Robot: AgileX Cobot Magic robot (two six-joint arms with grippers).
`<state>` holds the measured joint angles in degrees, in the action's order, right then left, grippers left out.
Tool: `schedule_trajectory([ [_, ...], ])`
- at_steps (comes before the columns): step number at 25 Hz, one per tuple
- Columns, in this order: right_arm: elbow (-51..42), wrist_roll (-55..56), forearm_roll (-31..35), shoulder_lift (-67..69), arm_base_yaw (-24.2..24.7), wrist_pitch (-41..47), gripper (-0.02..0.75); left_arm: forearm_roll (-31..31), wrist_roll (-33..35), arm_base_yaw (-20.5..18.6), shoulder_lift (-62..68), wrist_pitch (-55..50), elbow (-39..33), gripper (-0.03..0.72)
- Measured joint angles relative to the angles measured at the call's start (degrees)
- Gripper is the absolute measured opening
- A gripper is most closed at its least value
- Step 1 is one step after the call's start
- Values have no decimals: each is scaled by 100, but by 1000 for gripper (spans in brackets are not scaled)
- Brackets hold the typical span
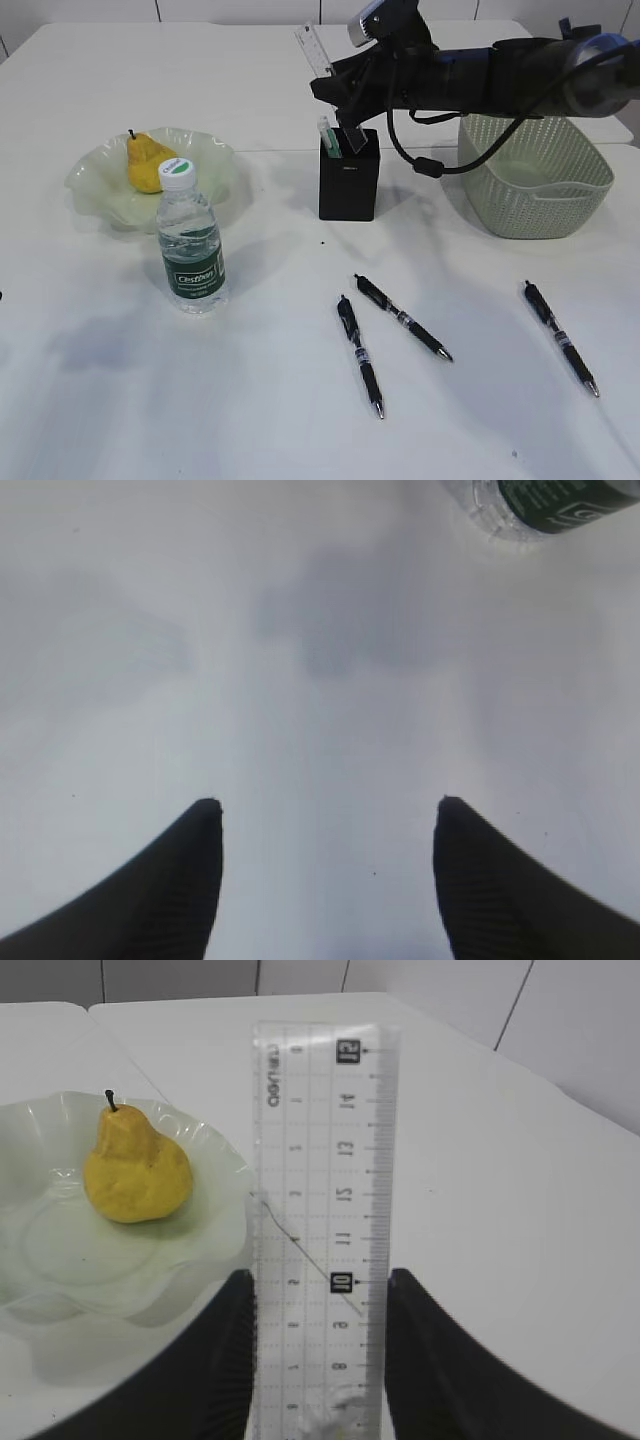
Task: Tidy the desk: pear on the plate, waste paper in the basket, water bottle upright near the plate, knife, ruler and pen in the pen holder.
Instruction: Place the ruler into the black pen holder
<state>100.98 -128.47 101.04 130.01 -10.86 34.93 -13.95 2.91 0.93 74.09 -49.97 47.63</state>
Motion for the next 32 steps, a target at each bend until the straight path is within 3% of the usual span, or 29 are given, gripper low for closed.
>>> schedule_trajectory([
  [18,116,296,0,532,157,287,287,10,0,0,0,-13,0,468],
  [25,116,447,0,539,157,345,361,10,0,0,0,-27,0,468],
  [32,116,539,-10,492,180,373,376,10,0,0,0,-27,0,468],
])
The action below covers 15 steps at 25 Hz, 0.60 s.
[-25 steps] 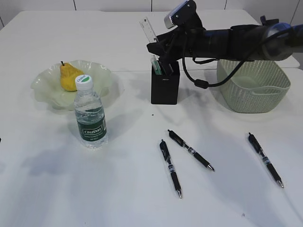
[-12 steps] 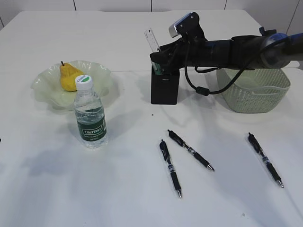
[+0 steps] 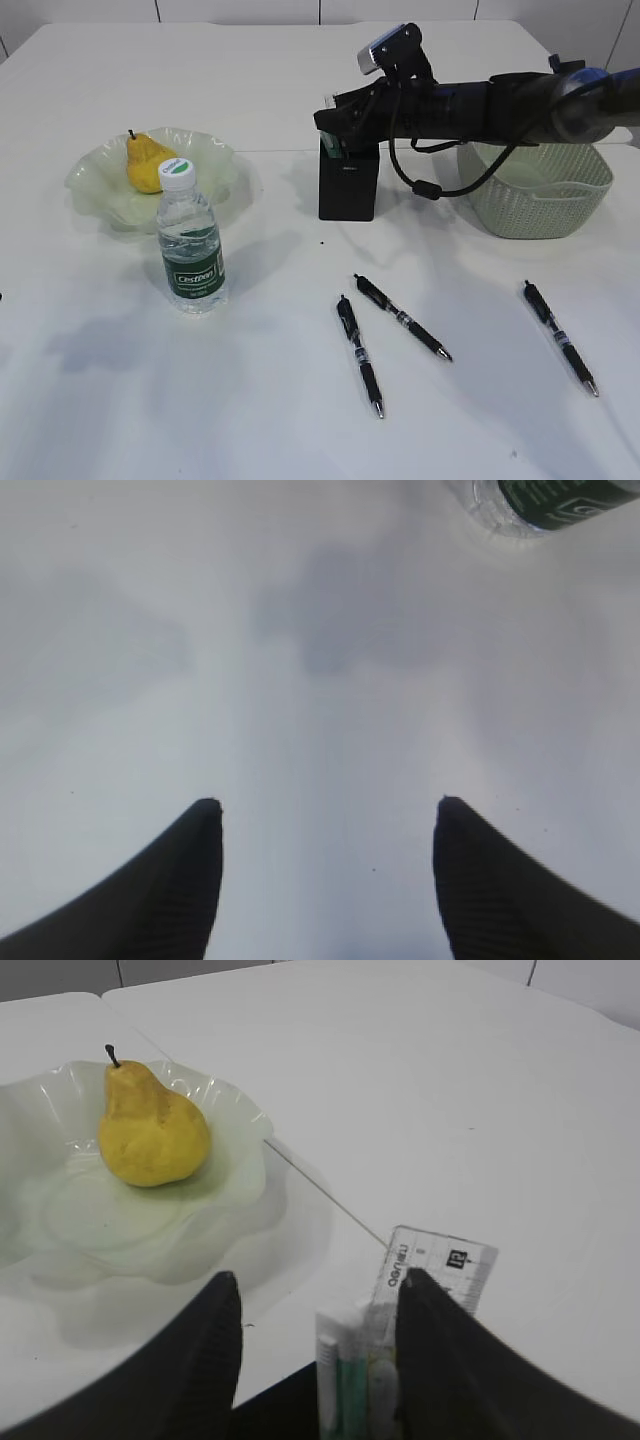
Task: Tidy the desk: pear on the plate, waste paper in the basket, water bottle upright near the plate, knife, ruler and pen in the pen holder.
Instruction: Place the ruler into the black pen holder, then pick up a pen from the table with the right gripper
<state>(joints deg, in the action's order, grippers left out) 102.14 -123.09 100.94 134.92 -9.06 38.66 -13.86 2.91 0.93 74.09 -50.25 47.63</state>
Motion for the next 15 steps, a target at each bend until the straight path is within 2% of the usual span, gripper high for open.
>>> schedule_trajectory([
  [6,0,570,-36,-456,46,79,377,0,0,0,0,0,0,468],
  [9,0,810,-318,-788,49,89,377,0,0,0,0,-4,0,468],
  [12,0,1549,-1088,-1171,49,32,377,0,0,0,0,-4,0,468],
  [15,0,2851,-2327,-1583,49,36,377,0,0,0,0,-4,0,468],
])
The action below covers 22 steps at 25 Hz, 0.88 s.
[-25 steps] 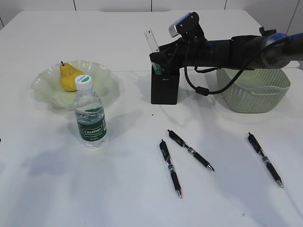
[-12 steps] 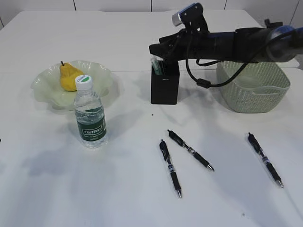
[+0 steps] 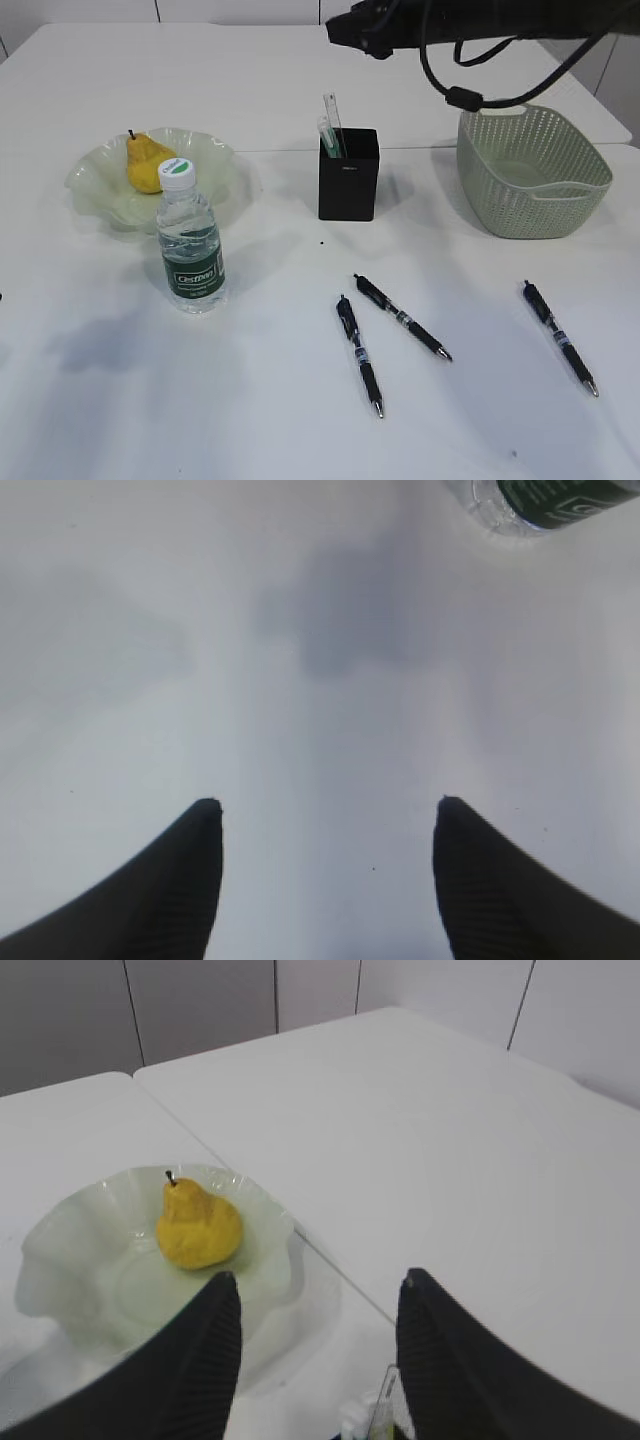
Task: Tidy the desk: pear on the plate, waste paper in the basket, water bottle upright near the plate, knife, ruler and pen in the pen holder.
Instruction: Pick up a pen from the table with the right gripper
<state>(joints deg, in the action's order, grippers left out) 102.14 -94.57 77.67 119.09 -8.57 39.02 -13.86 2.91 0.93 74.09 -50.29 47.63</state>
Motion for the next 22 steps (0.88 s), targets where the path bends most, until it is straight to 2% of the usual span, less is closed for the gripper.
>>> schedule_trajectory([
  [7,0,3546,-3265,-829,0,980,377,0,0,0,0,-10,0,468],
  [12,0,5750,-5106,-1287,0,1675,377,0,0,0,0,-10,0,468],
  [18,0,7836,-6648,-1519,0,2956,377,0,0,0,0,-10,0,468],
  [22,-274,8577,-7242,-1676,0,3117,377,0,0,0,0,-59,0,468],
])
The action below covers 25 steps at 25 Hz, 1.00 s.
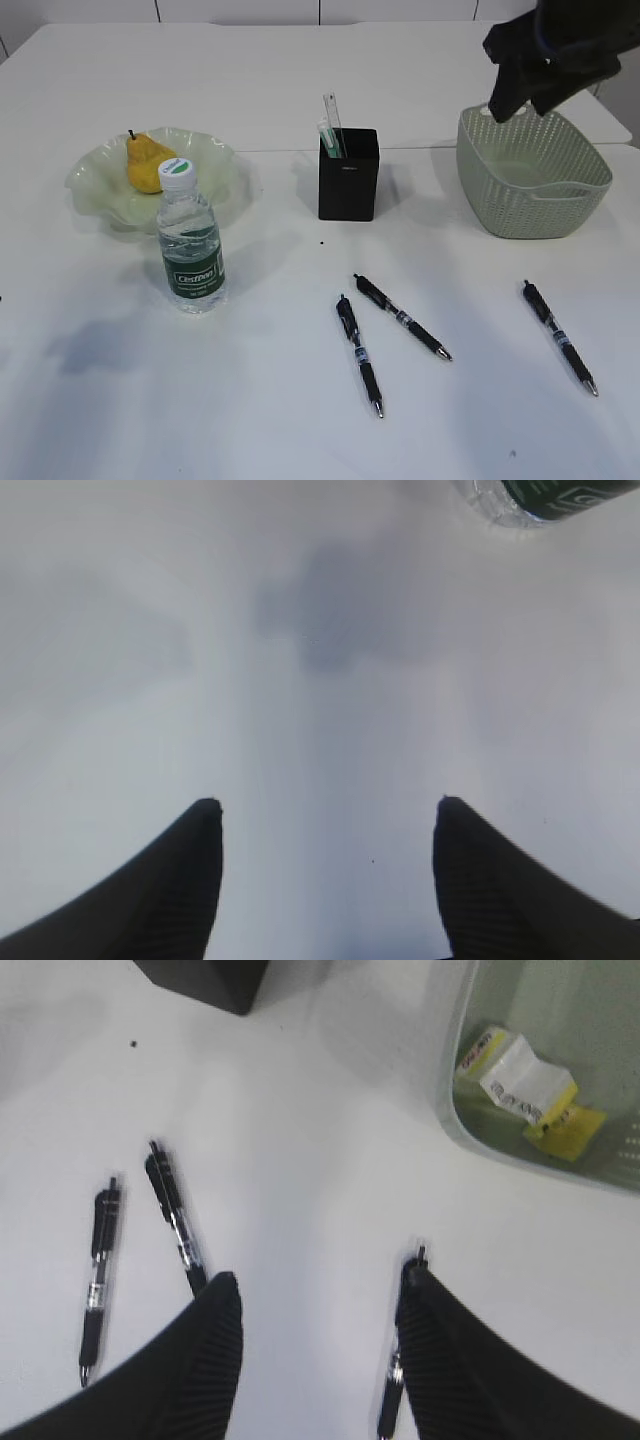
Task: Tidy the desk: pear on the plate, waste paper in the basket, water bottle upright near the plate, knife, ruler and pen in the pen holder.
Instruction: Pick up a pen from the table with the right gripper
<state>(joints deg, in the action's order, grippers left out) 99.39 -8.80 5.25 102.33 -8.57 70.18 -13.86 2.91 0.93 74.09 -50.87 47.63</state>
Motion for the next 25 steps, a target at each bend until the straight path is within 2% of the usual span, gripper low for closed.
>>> schedule_trajectory([
  [8,-1588,214,-419,-290,0,25,378,0,0,0,0,-70,0,468],
  [12,-2218,401,-525,-290,0,-331,378,0,0,0,0,-83,0,468],
  [17,-2515,803,-995,-278,0,-770,378,0,0,0,0,-93,0,468],
  [25,-2542,880,-1060,464,38,-943,378,0,0,0,0,-115,0,468],
])
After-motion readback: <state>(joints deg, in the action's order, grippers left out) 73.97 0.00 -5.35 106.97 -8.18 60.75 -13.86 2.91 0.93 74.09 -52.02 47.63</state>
